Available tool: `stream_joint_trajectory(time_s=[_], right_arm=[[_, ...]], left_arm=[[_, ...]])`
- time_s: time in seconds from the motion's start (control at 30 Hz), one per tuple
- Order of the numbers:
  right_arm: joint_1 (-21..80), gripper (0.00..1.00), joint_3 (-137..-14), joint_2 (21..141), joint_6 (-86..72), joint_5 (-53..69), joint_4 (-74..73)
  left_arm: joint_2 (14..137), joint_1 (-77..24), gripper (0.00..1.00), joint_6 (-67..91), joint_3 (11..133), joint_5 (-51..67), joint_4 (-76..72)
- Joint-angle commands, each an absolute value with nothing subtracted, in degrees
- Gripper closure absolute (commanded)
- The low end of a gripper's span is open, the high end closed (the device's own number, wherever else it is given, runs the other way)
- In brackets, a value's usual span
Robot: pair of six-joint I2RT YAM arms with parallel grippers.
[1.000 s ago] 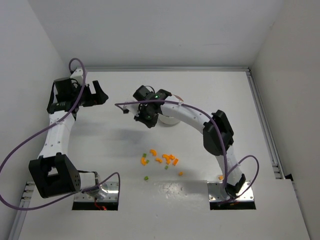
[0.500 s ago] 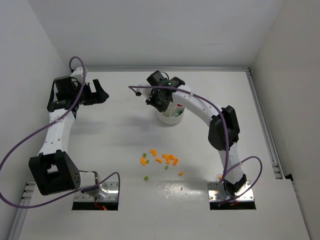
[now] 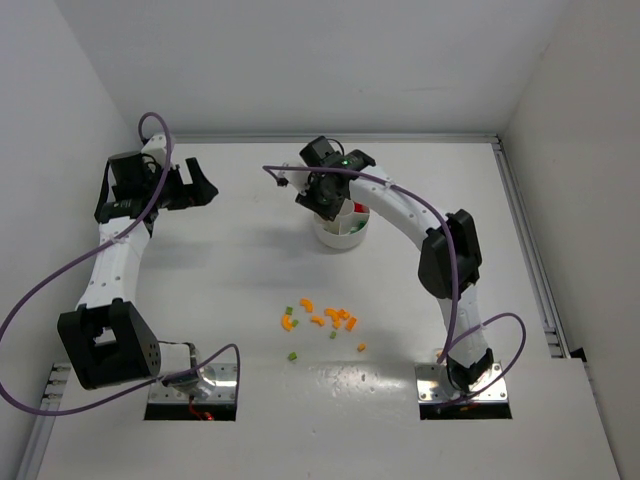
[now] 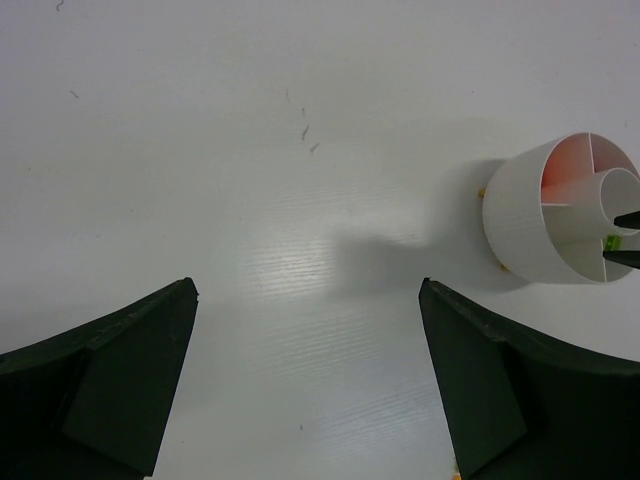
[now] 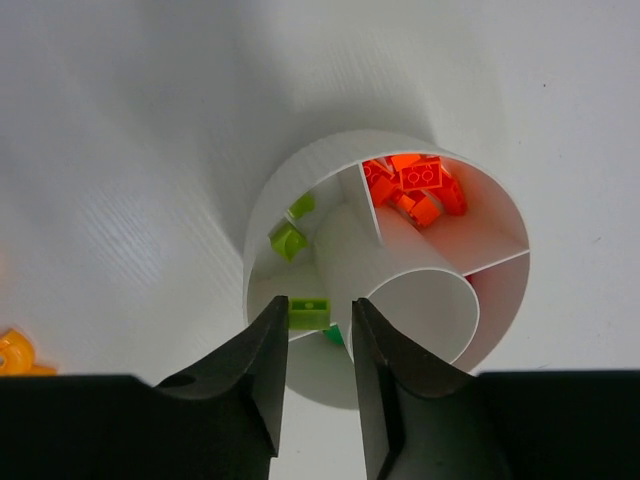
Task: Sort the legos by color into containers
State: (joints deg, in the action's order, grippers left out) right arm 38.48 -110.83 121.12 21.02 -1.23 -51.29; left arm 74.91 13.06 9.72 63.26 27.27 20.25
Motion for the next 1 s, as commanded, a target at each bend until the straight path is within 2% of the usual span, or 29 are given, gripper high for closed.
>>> stream_joint_trajectory(time_s=[0.0,0.07,0.17,0.63,0.8,0.97], right_arm=[[38.23,0.67,-113.55,120.85,21.18,-0.53,-51.33],[38.23,0.62,-113.55,120.85,21.18,-0.53,-51.33],[38.23,0.61,-114.08,120.85,21.71,0.00,-51.33],[38.76,0.62,-114.70,121.99,21.80,-1.32,-51.86],[40.25,0.70,-112.95,119.63,28.09,11.85,-56.94],[43.67,0.71,-105.91,118.64,34.09,18.98,-57.82]], left_arm=[[74.71,12.74,0.01,10.46,65.65,28.30,18.46],[74.71,12.22,0.01,10.46,65.65,28.30,18.46],[74.71,12.22,0.01,10.46,65.65,28.30,18.46],[74.71,12.22,0.01,9.40,65.13,27.77,18.46],[72.77,12.22,0.01,8.26,64.07,28.30,17.93],[73.56,15.20,0.01,13.17,64.07,30.05,17.93]])
